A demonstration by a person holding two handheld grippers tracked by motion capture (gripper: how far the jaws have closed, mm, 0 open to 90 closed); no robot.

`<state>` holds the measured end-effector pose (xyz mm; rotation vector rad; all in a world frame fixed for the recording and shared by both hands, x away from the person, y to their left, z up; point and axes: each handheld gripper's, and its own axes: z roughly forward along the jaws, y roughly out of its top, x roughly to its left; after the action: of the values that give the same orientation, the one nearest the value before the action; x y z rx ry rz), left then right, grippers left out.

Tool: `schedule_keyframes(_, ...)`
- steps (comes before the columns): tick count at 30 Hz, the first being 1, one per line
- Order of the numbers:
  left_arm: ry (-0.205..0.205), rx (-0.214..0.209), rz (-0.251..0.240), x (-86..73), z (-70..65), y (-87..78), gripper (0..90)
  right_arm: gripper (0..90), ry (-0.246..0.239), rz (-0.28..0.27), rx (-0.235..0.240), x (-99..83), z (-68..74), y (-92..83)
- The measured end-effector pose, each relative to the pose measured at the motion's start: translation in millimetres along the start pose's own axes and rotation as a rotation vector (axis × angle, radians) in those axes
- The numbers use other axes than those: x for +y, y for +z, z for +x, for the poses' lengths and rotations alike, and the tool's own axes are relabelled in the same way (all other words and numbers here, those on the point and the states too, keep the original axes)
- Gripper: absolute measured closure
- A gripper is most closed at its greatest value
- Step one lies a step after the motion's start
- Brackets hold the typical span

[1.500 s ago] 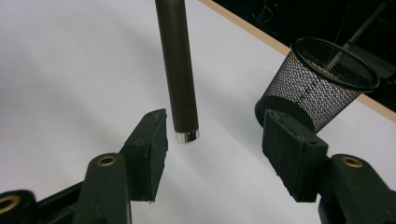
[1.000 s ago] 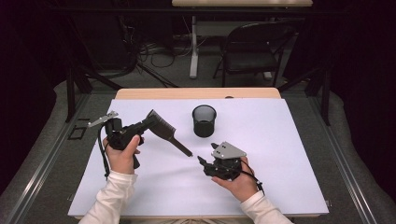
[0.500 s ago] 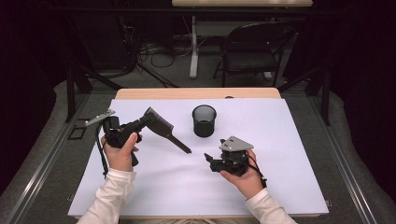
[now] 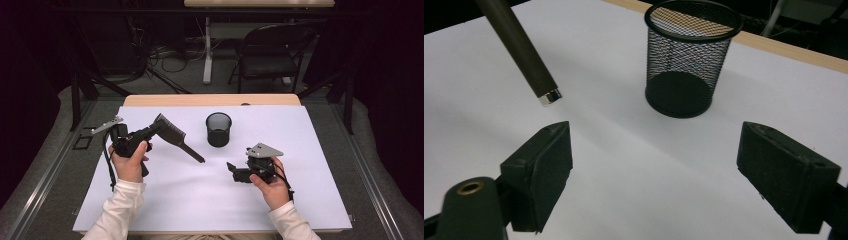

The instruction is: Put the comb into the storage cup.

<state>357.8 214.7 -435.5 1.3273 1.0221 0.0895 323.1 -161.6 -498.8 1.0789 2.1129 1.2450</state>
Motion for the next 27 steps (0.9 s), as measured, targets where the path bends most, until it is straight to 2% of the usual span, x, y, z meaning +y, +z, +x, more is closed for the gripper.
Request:
schedule_keyframes(8,0.006,-0.001,-0.015,1.1,0.3,-1.0,84.4,5.4,0.029,-0.011,-0.03,-2.0,-13.6,-6.6)
schedule_keyframes(12,0.014,-0.002,-0.008,1.2,-1.5,1.7,84.4,5.0,0.043,-0.01,-0.046,-3.4,-20.0,-9.4)
schedule_keyframes(16,0.04,0.011,-0.002,-0.6,-5.7,5.1,84.4,4.5,0.057,-0.004,-0.061,-4.4,-25.1,-12.3)
schedule_keyframes(22,0.067,0.023,0.012,-2.3,-8.7,8.9,84.4,4.5,0.064,-0.001,-0.062,-5.1,-29.5,-13.7)
schedule_keyframes(27,0.064,0.022,0.004,-3.0,-9.5,10.1,84.4,4.5,0.07,0.002,-0.067,-6.2,-31.9,-13.5)
